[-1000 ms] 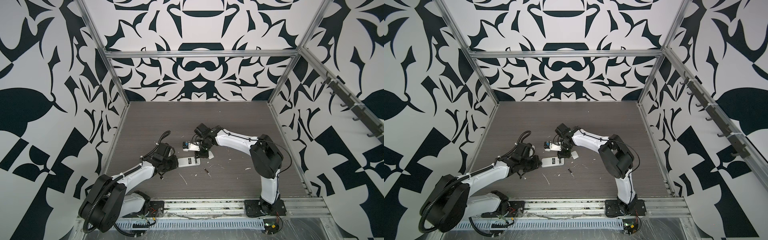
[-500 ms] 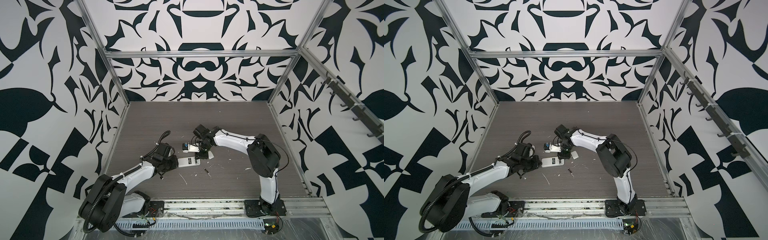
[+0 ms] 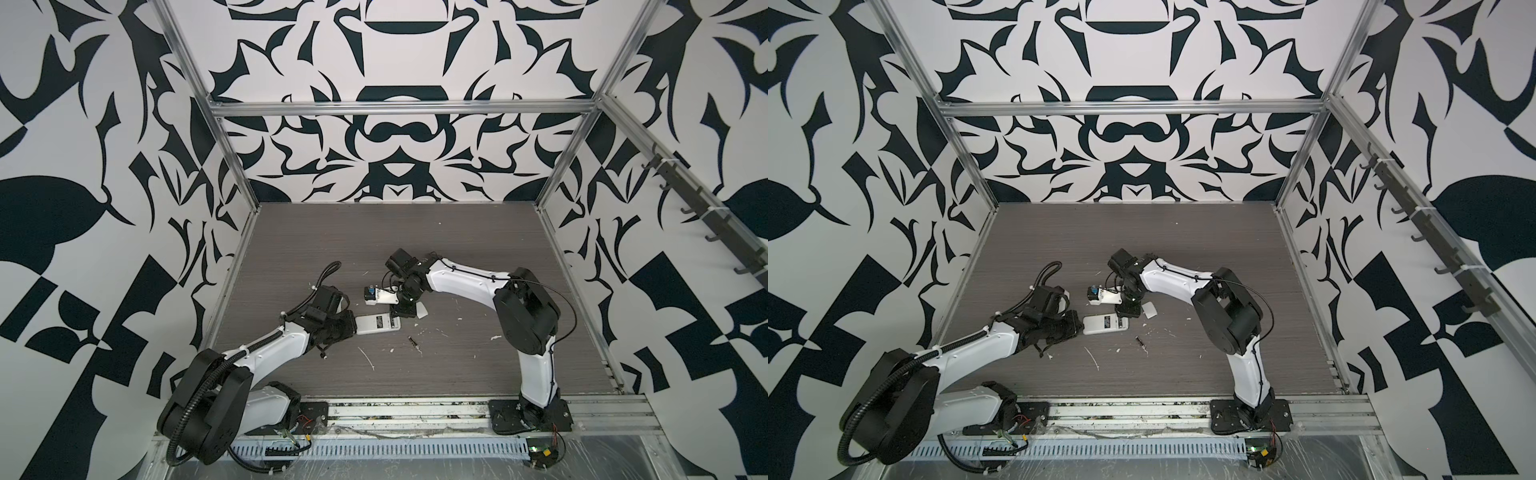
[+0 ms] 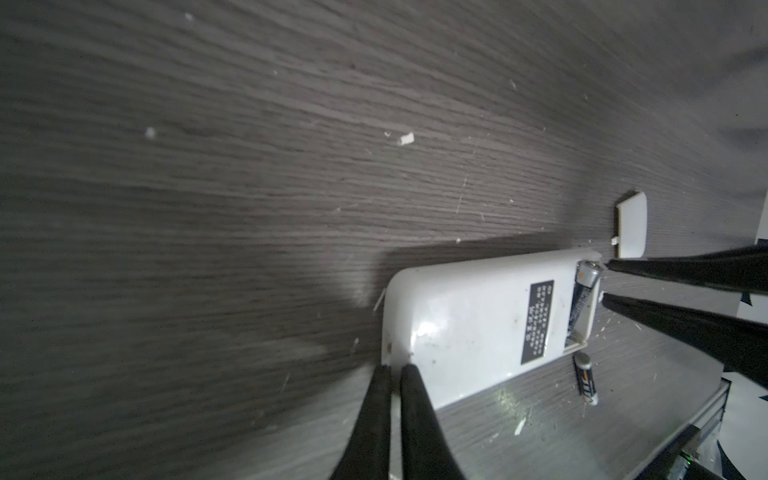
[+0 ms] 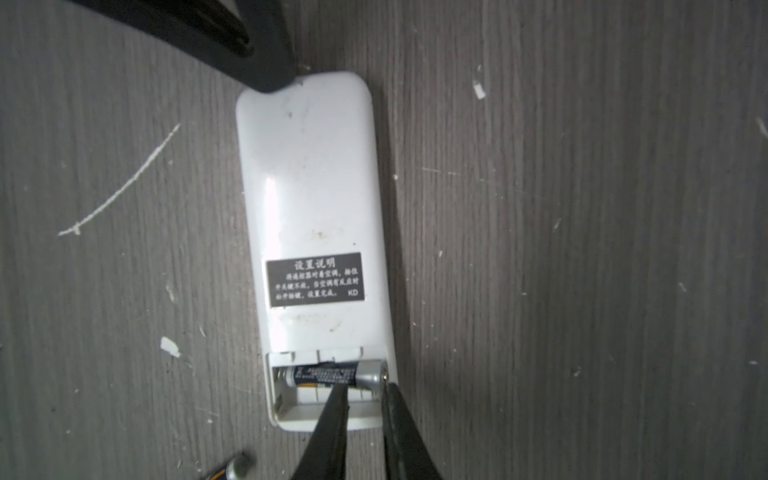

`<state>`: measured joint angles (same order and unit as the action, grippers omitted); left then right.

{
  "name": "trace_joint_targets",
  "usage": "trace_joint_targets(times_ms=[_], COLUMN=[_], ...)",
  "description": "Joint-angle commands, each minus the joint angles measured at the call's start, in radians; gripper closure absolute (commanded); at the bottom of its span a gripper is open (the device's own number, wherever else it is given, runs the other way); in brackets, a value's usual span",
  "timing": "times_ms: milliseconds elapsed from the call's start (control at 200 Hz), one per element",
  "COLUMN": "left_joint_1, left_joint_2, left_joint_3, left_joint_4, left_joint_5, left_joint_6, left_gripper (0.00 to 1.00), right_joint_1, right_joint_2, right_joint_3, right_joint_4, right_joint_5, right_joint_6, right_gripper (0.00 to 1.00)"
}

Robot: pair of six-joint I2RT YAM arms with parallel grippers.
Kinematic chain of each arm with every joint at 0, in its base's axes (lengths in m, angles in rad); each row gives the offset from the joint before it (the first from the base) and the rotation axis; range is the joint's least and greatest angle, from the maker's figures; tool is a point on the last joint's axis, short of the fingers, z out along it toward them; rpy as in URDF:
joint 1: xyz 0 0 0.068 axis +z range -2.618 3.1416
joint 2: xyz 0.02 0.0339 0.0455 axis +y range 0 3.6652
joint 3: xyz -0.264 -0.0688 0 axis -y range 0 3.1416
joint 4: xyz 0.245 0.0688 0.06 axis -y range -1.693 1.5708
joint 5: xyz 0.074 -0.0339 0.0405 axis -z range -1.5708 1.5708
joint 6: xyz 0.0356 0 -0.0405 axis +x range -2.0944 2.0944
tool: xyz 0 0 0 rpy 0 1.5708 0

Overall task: Load the batteries into the remote control
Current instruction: 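Lower the right gripper fingertips onto the battery to press it down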

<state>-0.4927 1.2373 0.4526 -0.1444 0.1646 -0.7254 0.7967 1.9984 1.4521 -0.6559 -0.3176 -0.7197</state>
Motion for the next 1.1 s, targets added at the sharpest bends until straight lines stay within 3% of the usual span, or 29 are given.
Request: trace_joint_targets(times_ms=[0,785,1100], left_joint_1=[0.000,0.002,0.002], left_joint_2=[0.011,0.007,0.003], left_joint_3=[-0.001,-0.003,-0.002], left_joint_4=[-0.040,-0.038,-0.040], left_joint_5=[0.000,0.000,0.001], left_joint_6=[0.003,0.001,0.001], left_gripper=[0.89,0.90,0.90], right_joint_1=[0.007,0.021,0.032], right_joint_2=[0.002,-0.001,-0.033], right_joint_3=[0.033,0.024,-0.006], right_joint_4=[-0.025,0.001,0.041], right_joint_5=[0.000,0.033,0.079], right_joint_6=[-0.013,-0.011,-0.019], right_gripper=[0.81,0.83,0.70])
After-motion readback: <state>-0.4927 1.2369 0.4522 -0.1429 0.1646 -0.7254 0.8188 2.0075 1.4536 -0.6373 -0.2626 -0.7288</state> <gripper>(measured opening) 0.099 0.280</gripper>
